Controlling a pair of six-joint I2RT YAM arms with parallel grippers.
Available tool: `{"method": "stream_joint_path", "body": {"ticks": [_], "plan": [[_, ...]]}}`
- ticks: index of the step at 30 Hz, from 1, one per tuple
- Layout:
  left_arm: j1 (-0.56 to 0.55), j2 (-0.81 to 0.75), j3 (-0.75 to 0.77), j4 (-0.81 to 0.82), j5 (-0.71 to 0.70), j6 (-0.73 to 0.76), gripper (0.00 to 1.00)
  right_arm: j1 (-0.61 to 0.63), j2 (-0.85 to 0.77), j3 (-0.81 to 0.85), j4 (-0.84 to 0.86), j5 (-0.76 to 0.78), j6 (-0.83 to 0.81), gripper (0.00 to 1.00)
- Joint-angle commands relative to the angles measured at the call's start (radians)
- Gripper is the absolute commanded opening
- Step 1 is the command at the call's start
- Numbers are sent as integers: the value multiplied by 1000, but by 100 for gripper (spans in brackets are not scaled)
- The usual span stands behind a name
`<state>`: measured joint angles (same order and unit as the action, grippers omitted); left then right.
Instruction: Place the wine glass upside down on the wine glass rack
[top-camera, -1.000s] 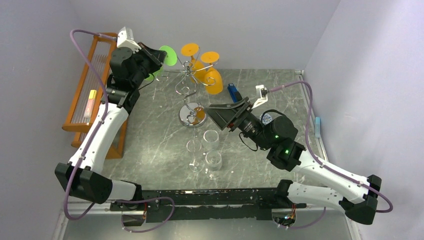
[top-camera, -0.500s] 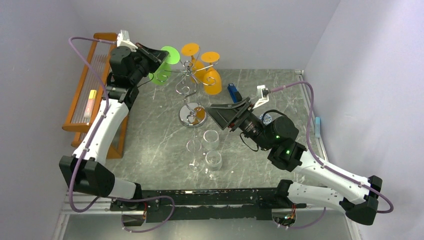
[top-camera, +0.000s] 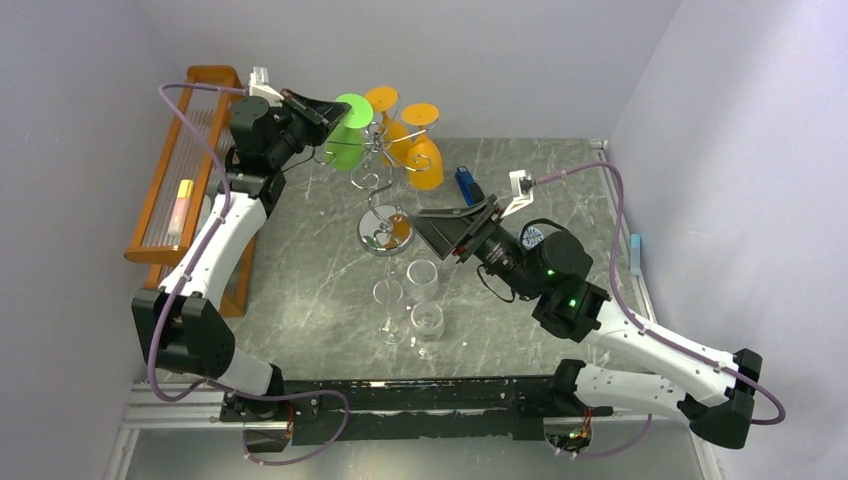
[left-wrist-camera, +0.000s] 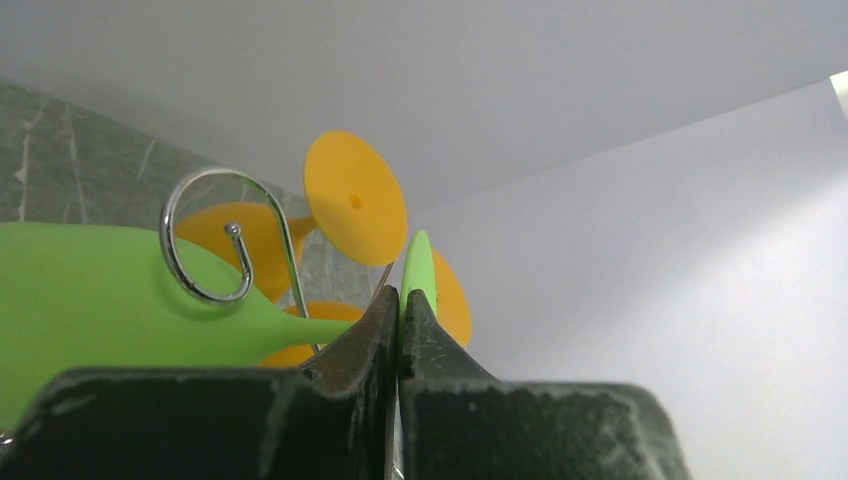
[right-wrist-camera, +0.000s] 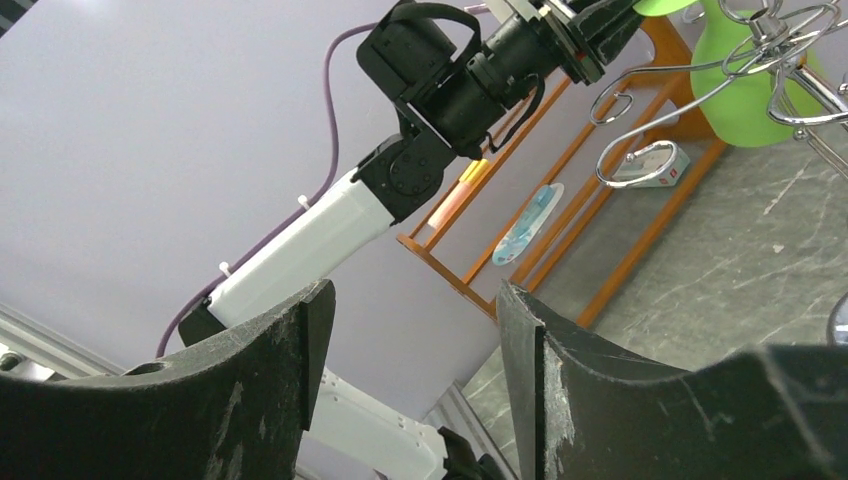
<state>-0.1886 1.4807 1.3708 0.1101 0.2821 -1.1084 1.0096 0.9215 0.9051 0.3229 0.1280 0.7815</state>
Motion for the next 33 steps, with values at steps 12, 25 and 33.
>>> {"method": "stream_joint_path", "body": {"ticks": [12,25,33], "plan": [[46,73,32,136,-27,42,5,-2,9,3,-5,20,-1,63],[110,81,13,203,-5,-19,5,-2,13,14,-16,19,-3,63],[130,69,-30,214,32,-41,5,-2,5,7,-17,23,10,63]]}}
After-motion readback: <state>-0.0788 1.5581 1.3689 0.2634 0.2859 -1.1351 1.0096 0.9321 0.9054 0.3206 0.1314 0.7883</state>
